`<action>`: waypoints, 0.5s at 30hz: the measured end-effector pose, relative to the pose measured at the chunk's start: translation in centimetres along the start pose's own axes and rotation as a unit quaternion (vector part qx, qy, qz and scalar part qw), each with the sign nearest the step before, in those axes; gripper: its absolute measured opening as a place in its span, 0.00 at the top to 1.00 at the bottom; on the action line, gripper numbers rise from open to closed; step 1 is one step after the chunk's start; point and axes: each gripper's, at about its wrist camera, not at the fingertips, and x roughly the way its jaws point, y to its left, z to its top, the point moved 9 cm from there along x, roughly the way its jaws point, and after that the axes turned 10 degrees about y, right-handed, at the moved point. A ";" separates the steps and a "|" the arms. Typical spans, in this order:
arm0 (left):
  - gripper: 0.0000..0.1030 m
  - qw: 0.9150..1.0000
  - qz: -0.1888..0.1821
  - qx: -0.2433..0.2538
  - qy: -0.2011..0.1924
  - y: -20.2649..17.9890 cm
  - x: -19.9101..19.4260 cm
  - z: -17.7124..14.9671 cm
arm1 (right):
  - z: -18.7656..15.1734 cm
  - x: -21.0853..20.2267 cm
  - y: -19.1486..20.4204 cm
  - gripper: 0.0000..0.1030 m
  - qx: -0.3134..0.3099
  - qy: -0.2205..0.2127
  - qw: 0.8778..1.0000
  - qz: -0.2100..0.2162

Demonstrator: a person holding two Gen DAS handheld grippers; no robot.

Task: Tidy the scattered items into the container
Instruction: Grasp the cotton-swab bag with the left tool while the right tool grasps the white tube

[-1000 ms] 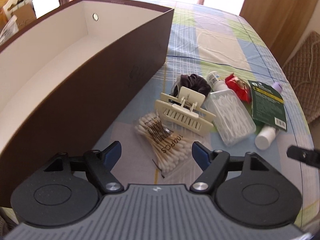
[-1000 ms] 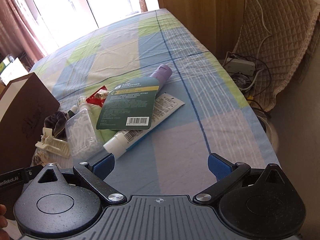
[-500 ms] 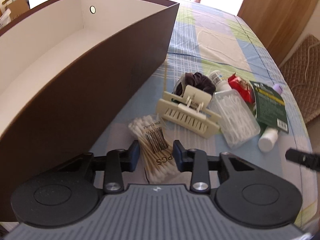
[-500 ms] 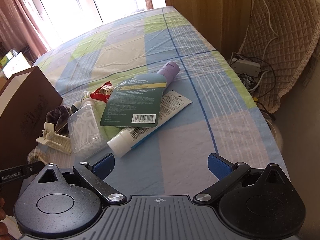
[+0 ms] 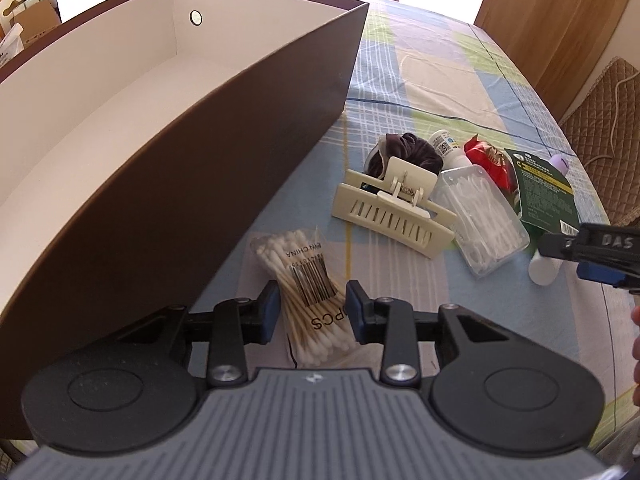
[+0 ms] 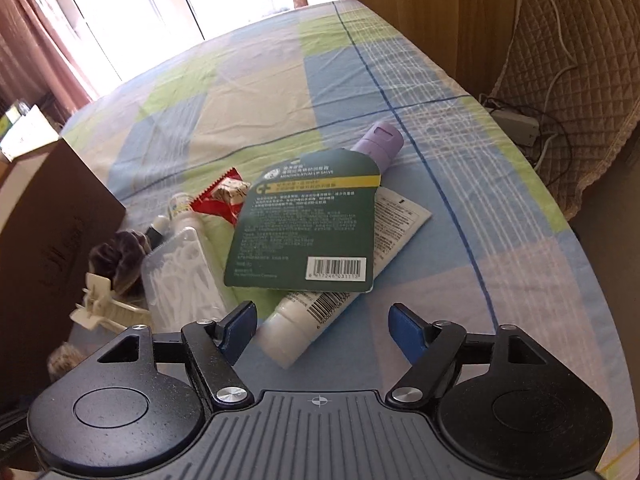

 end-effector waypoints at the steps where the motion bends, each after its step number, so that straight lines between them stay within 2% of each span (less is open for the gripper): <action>1: 0.70 1.000 -0.001 0.001 0.000 0.0 0.0 0.0 | -0.3 0.0 0.0 0.54 -0.007 0.006 1.000 -0.003; 2: 0.70 1.000 -0.002 0.004 0.001 0.0 0.0 0.0 | -0.6 -0.1 0.0 0.60 -0.017 0.010 1.000 -0.016; 4: 0.71 1.000 -0.003 0.011 0.001 -0.1 -0.1 -0.1 | -1.6 -0.5 -0.5 0.65 -0.021 0.027 0.999 -0.030; 6: 0.73 1.000 -0.004 0.019 0.002 -0.2 -0.2 -0.2 | -2.6 -1.0 -1.1 0.67 -0.015 0.046 0.998 -0.035; 9: 0.73 1.000 -0.012 0.023 0.008 -0.2 -0.4 -0.6 | -4.2 -2.3 -1.4 0.64 -0.010 0.068 0.997 -0.024; 11: 0.72 1.000 -0.015 0.022 0.011 -0.2 -0.4 -0.8 | -4.5 -3.1 -1.3 0.20 -0.015 0.063 0.998 -0.017; 12: 0.72 1.000 -0.016 0.021 0.011 -0.2 -0.4 -0.7 | -4.5 -3.6 -1.2 0.06 -0.019 0.050 0.998 -0.022; 13: 0.71 1.000 -0.015 0.020 0.011 -0.2 -0.3 -0.6 | -4.1 -3.9 -1.1 0.06 -0.028 0.031 0.999 -0.031; 15: 0.67 1.000 -0.010 0.021 0.012 -0.3 0.0 -0.4 | -3.5 -3.5 -0.7 0.06 -0.044 0.027 0.998 -0.043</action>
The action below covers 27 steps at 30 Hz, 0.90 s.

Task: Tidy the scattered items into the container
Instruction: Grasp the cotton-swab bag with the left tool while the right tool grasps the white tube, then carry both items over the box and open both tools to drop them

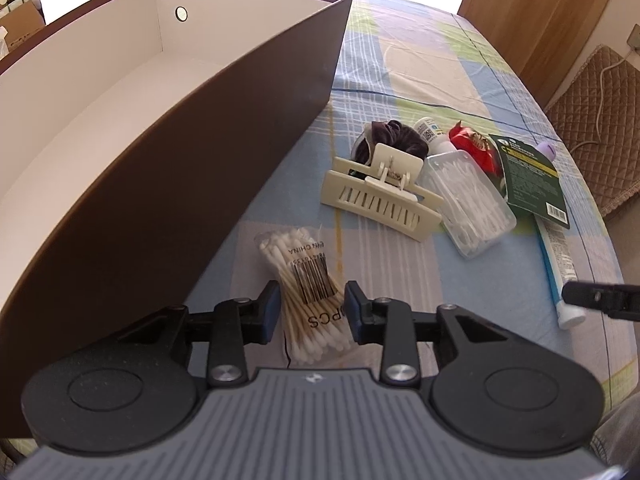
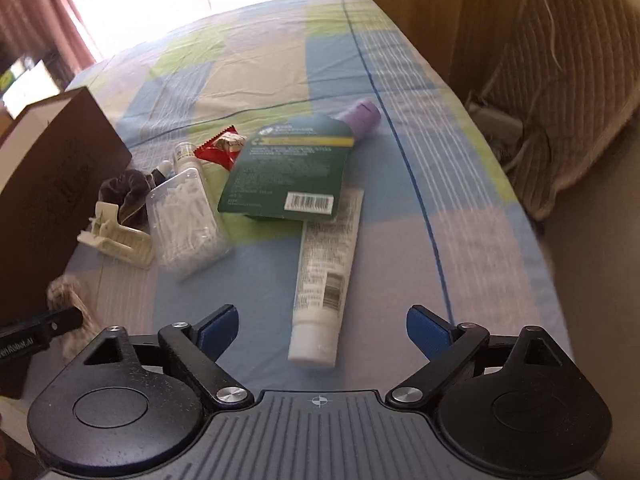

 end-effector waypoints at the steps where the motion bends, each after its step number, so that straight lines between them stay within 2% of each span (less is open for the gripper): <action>1: 0.66 1.000 0.003 0.001 0.000 0.0 0.1 0.2 | 0.4 0.4 0.1 0.06 -0.001 0.002 1.000 -0.005; 4: 0.60 1.000 0.005 -0.005 0.011 0.1 0.8 0.4 | 1.3 1.9 0.2 0.09 0.003 0.005 1.000 -0.021; 5: 0.60 1.000 0.004 -0.009 0.013 0.1 0.9 0.4 | 1.4 2.5 0.2 0.14 0.002 0.007 1.000 -0.027; 6: 0.60 1.000 0.006 -0.009 0.014 0.2 1.1 0.4 | 1.3 3.0 0.2 0.29 0.000 0.012 0.999 -0.031; 8: 0.63 1.000 0.011 0.000 0.014 0.2 1.3 0.3 | 0.9 3.1 0.4 0.31 -0.013 0.009 0.999 -0.039; 9: 0.64 1.000 0.015 0.010 0.012 0.2 1.2 0.2 | 0.7 3.0 0.4 0.35 -0.017 0.006 0.999 -0.042; 11: 0.73 1.000 0.015 0.025 0.012 0.1 1.1 -0.1 | 0.5 2.6 0.3 0.53 -0.024 0.002 0.999 -0.043; 12: 0.73 0.999 0.014 0.032 0.012 0.0 1.1 -0.2 | 0.4 2.5 0.3 0.69 -0.026 0.002 0.999 -0.041; 19: 0.79 0.997 0.005 0.071 0.030 -0.3 0.2 -1.9 | -2.4 1.6 1.3 0.70 -0.012 0.039 0.999 -0.019; 23: 0.82 0.996 -0.011 0.084 0.039 -0.7 -0.9 -2.7 | -4.4 0.4 2.1 0.70 0.024 0.058 0.997 0.036; 27: 0.82 0.994 -0.024 0.104 0.022 -1.2 -2.9 -3.1 | -5.7 -1.7 2.7 0.70 0.071 0.058 0.990 0.103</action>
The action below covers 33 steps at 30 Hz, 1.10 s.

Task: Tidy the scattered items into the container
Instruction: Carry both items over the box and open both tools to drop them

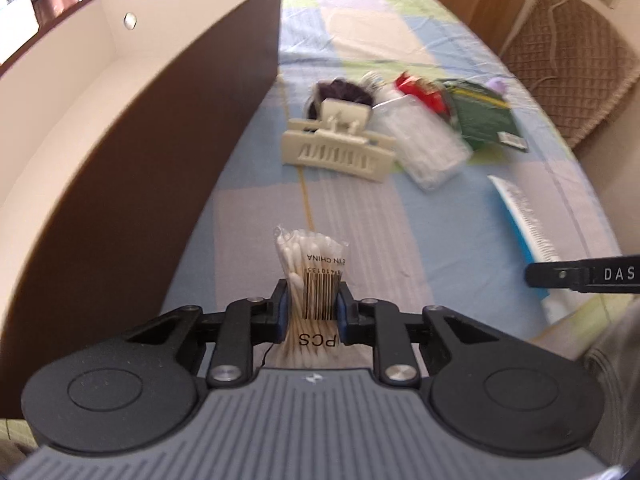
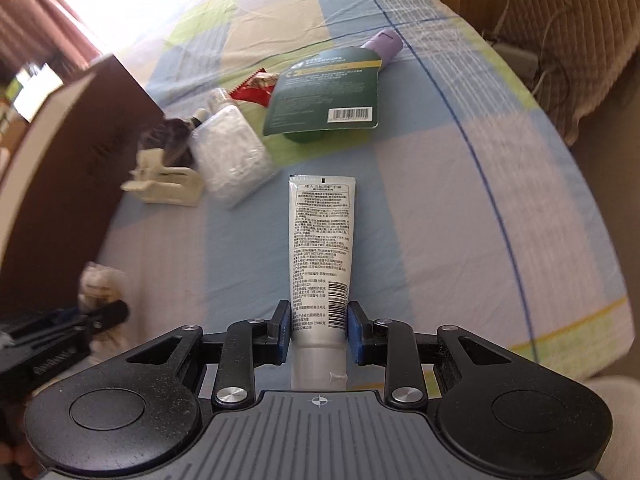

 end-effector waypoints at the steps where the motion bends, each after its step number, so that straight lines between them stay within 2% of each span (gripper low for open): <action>1: 0.82 1.000 -0.003 0.002 -0.006 -0.1 -0.5 0.0 | -0.3 -0.5 0.1 0.70 0.012 -0.001 1.000 0.018; 4: 0.82 1.000 -0.009 0.002 -0.020 0.0 -2.1 0.1 | -0.7 -2.1 0.6 0.70 0.031 -0.013 0.998 0.056; 15: 0.82 0.996 0.003 -0.007 -0.089 2.2 -9.1 1.7 | 0.1 -5.2 5.7 0.70 -0.016 -0.050 0.994 0.091; 22: 0.82 0.992 0.027 -0.040 -0.116 6.2 -12.4 3.3 | 1.5 -5.7 10.7 0.70 -0.072 -0.060 0.989 0.113; 33: 0.82 0.986 0.068 -0.065 -0.135 12.2 -14.5 5.1 | 3.8 -5.3 19.2 0.70 -0.149 -0.065 0.975 0.153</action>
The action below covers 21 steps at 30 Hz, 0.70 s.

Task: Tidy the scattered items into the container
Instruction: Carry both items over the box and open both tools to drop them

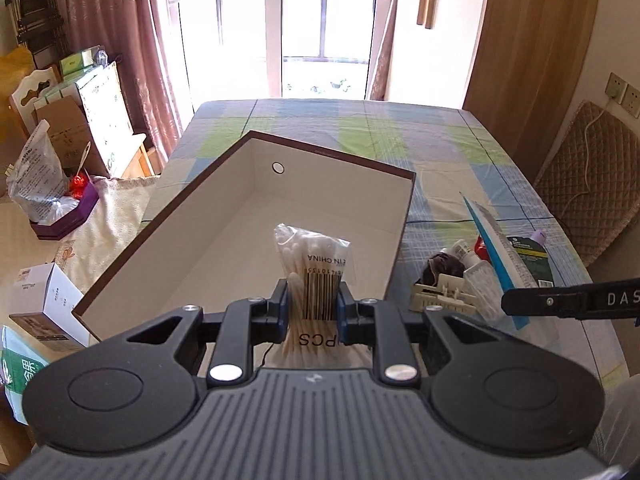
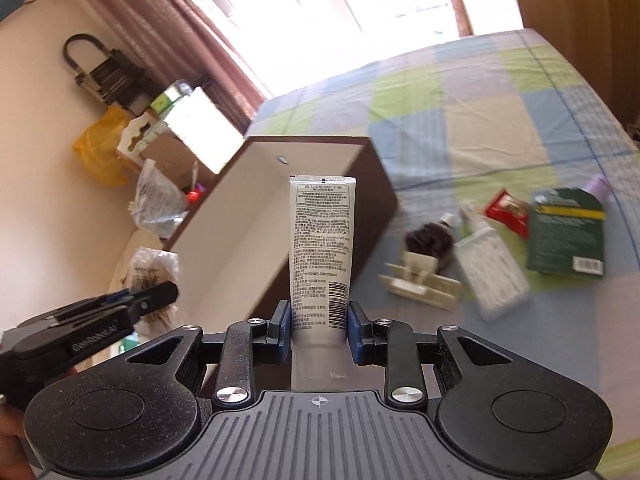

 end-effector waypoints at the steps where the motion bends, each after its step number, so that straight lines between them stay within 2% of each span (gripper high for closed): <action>1: 0.82 1.000 0.005 -0.001 0.001 0.5 0.1 0.0 | 0.4 0.4 0.7 0.70 -0.006 0.000 1.000 0.006; 9: 0.82 0.999 0.021 -0.017 0.028 5.6 2.1 0.3 | 2.5 5.1 6.7 0.70 -0.063 0.022 0.997 0.040; 13: 0.82 0.998 0.019 -0.022 0.052 7.5 3.7 -0.2 | 2.4 8.6 9.2 0.70 -0.116 0.046 0.992 0.023; 21: 0.82 0.995 0.025 0.027 0.097 8.8 7.3 -0.7 | 1.3 15.3 9.9 0.70 -0.204 0.104 0.973 -0.035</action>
